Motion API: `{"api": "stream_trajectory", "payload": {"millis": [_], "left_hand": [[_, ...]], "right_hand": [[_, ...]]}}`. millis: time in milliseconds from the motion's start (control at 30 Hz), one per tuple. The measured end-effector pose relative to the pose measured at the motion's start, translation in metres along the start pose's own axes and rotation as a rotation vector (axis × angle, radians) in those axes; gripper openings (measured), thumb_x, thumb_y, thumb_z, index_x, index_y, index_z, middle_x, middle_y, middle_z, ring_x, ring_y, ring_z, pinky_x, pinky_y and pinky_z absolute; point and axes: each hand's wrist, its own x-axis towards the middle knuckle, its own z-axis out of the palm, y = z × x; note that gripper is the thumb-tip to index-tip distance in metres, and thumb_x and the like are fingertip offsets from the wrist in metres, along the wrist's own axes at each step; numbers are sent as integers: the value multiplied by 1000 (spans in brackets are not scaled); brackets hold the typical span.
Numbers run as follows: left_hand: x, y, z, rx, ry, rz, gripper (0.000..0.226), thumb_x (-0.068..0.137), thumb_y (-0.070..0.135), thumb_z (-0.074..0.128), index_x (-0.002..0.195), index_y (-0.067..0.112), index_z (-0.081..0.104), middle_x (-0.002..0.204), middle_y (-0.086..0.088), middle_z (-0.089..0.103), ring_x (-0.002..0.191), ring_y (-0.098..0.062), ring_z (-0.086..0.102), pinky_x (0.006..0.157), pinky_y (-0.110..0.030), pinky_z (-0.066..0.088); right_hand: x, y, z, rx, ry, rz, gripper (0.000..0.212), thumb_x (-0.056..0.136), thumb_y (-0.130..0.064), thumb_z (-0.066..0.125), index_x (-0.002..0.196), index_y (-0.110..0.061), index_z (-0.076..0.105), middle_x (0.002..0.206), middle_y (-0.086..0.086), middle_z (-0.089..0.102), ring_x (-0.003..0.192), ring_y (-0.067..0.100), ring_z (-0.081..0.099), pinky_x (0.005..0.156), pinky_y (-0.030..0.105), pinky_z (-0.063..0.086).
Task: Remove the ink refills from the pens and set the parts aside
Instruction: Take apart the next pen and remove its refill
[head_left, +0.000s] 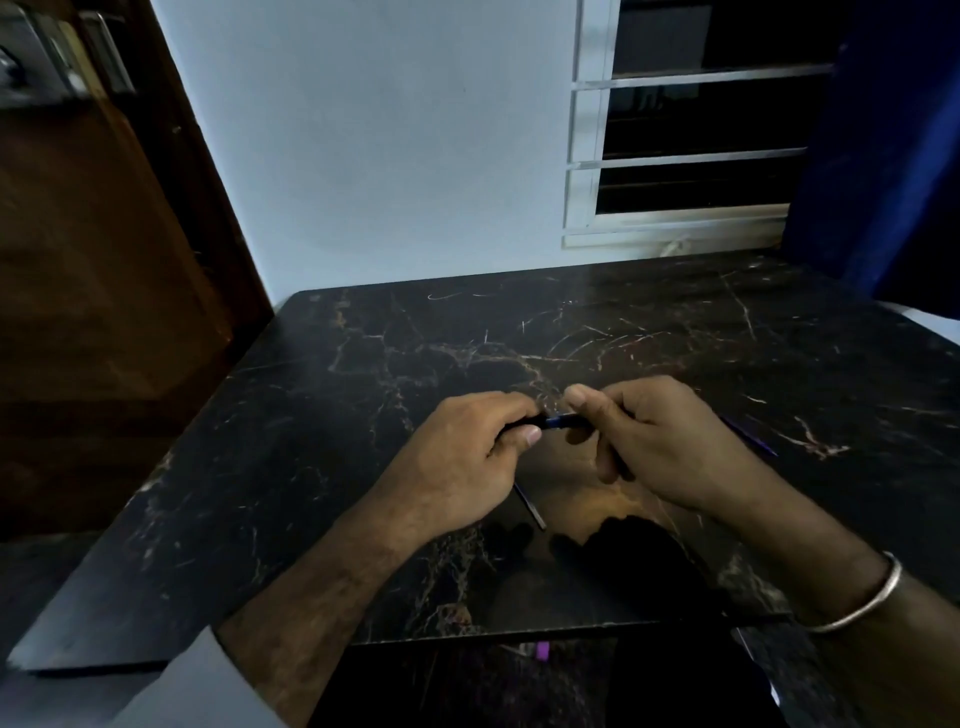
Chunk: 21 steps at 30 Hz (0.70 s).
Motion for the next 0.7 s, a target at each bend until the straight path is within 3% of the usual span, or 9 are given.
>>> {"api": "stream_trajectory", "payload": {"millis": [300, 400, 467, 500, 567, 600, 700], "left_hand": [[-1, 3, 3, 45, -20, 41, 10, 99, 21, 55, 97, 24, 65, 78, 15, 56, 76, -3, 54, 64, -15, 34], [1, 4, 4, 14, -19, 23, 13, 100, 21, 55, 100, 22, 68, 82, 12, 61, 78, -5, 56, 64, -15, 38], [2, 1, 2, -32, -11, -24, 16, 100, 21, 56, 106, 24, 69, 89, 13, 65, 82, -2, 59, 66, -12, 41], [2, 0, 0, -37, -12, -35, 16, 100, 21, 56, 107, 25, 69, 90, 13, 66, 83, -2, 59, 66, -11, 41], [1, -2, -1, -26, -45, -28, 14, 100, 22, 56, 101, 28, 68, 87, 13, 64, 82, -3, 59, 65, -11, 40], [1, -2, -1, -28, -59, -19, 14, 100, 22, 56, 96, 32, 66, 84, 13, 63, 80, -4, 58, 64, -12, 40], [0, -2, -1, -57, -50, -30, 17, 100, 23, 56, 90, 35, 62, 80, 13, 62, 76, -6, 59, 62, -16, 44]], "right_hand": [[-1, 1, 7, 73, -22, 71, 69, 85, -73, 36, 67, -15, 69, 45, 3, 66, 35, 6, 55, 42, 17, 41], [0, 4, 3, 117, -57, 142, 75, 81, -79, 35, 84, -13, 71, 63, 5, 73, 45, 9, 63, 47, 27, 48], [-2, 7, -1, 140, -34, 56, 50, 78, -64, 61, 107, -23, 62, 87, -1, 72, 66, 7, 70, 55, 26, 55], [-3, 10, -2, 117, -37, -13, 39, 79, -46, 74, 108, -25, 59, 91, -2, 70, 74, 7, 70, 62, 28, 58], [-6, 10, -2, 91, -19, -84, 20, 81, -21, 77, 96, -23, 64, 81, 2, 72, 71, 11, 70, 66, 34, 59], [-7, 9, -2, 71, -16, -77, 8, 86, -25, 73, 88, -21, 66, 75, 3, 73, 65, 12, 70, 62, 32, 59], [-4, 8, -5, 40, -19, -53, 59, 82, -70, 42, 78, -19, 70, 69, 1, 73, 60, 9, 68, 52, 22, 52]]}}
